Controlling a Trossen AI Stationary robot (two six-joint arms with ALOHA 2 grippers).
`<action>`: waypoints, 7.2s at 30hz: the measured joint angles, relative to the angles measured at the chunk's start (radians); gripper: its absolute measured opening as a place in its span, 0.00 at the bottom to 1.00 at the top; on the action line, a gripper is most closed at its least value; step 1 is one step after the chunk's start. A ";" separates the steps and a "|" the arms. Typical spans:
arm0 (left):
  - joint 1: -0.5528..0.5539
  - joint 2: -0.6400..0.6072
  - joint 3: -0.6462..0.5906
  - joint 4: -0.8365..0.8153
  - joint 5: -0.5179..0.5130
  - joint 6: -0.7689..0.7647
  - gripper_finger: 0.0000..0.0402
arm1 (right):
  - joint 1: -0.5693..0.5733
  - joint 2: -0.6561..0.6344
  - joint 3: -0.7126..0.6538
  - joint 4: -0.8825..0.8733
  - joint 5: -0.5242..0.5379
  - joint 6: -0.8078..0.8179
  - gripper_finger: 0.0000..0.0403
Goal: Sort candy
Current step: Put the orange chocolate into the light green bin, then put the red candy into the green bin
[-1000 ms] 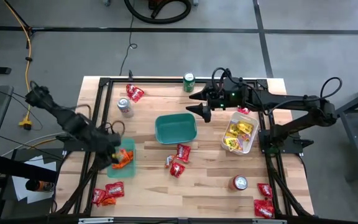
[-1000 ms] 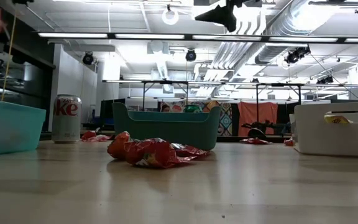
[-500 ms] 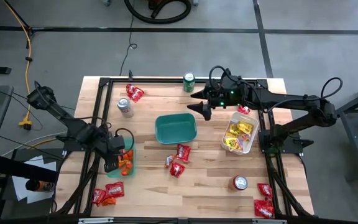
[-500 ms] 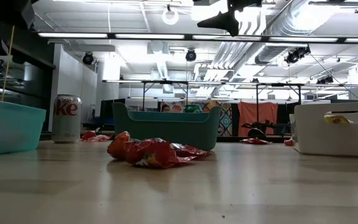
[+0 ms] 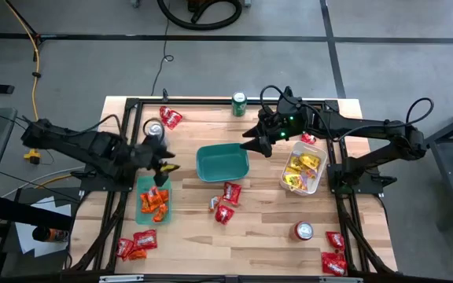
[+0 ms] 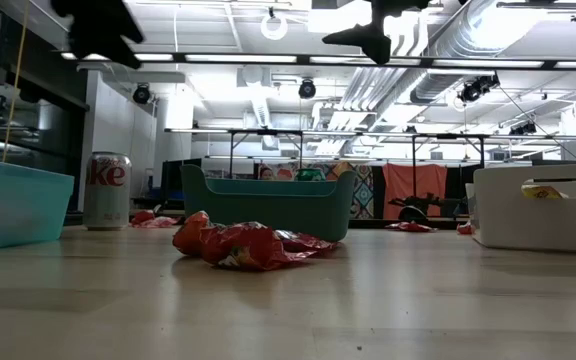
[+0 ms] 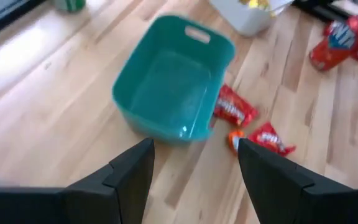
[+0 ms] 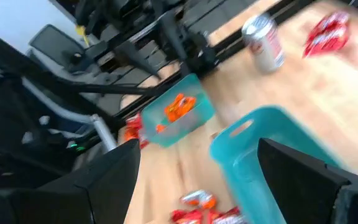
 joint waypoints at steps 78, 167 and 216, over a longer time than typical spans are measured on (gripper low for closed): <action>-0.326 0.352 0.290 -0.059 -0.051 -0.350 0.02 | 0.269 -0.001 0.000 -0.274 0.263 -0.064 0.80; -0.069 0.079 -0.096 0.726 -0.020 0.174 0.47 | 0.475 0.395 0.052 -0.057 0.255 0.555 0.80; -0.069 0.067 -0.096 0.741 -0.045 0.156 0.47 | 0.591 0.470 0.726 -1.137 0.963 0.493 0.01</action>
